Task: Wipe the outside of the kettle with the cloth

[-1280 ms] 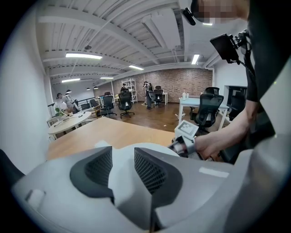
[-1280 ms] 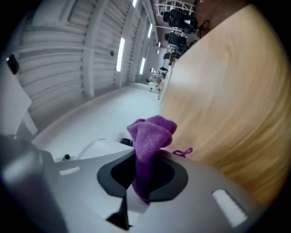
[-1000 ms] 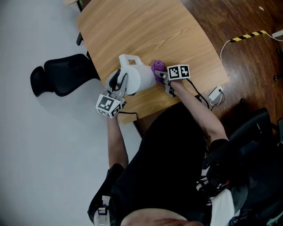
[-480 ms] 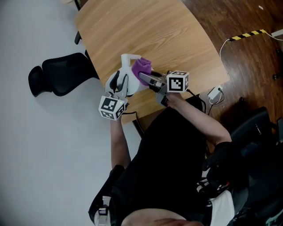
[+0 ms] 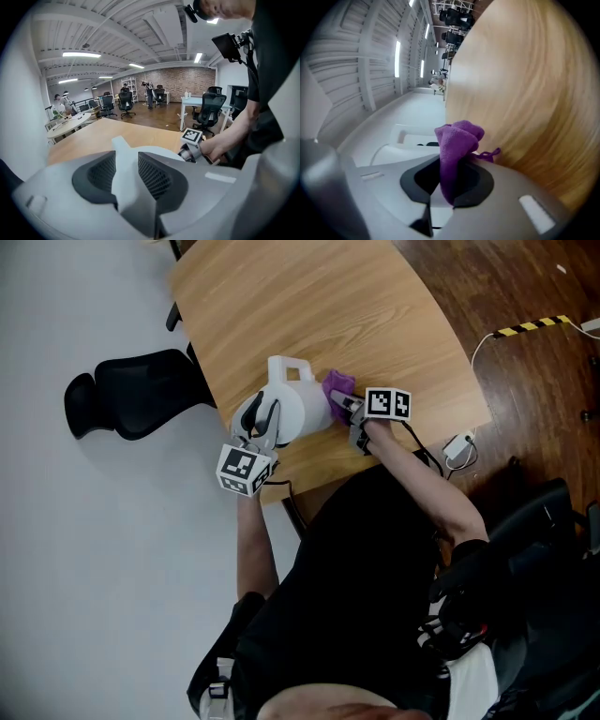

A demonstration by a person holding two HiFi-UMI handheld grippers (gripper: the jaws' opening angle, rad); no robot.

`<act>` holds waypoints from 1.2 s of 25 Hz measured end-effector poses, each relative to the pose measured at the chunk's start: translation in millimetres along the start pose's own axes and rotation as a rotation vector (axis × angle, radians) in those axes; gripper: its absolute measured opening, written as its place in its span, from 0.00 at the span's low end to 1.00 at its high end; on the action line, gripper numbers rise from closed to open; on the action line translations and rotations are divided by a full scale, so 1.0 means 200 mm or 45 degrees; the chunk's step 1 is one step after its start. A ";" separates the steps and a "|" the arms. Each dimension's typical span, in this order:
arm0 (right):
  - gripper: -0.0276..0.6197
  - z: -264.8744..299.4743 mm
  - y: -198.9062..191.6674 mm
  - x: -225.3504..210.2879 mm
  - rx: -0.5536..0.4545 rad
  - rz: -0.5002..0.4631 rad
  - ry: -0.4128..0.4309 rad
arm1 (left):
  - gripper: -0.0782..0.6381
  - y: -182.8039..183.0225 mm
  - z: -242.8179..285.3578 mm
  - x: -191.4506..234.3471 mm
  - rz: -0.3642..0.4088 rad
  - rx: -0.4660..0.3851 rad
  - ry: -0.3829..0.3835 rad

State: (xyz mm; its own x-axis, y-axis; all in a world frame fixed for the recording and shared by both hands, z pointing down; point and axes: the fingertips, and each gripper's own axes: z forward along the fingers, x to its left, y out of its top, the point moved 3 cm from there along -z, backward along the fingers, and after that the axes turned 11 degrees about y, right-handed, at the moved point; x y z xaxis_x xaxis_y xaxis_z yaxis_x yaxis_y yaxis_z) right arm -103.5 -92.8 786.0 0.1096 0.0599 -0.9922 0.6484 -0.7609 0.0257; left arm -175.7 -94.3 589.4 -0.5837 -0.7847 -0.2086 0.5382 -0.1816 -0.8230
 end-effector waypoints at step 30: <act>0.12 0.06 0.09 0.58 -0.025 -0.315 0.452 | 0.13 0.00 0.00 0.05 -0.098 0.138 -0.187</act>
State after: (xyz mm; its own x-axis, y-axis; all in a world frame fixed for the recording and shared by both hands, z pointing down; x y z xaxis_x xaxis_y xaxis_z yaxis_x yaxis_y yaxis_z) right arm -88.2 -106.1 670.9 0.1992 0.4599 -0.8654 0.7017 -0.6834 -0.2016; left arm -181.5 -102.9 588.0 -0.5348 -0.8427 -0.0612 0.5623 -0.3009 -0.7703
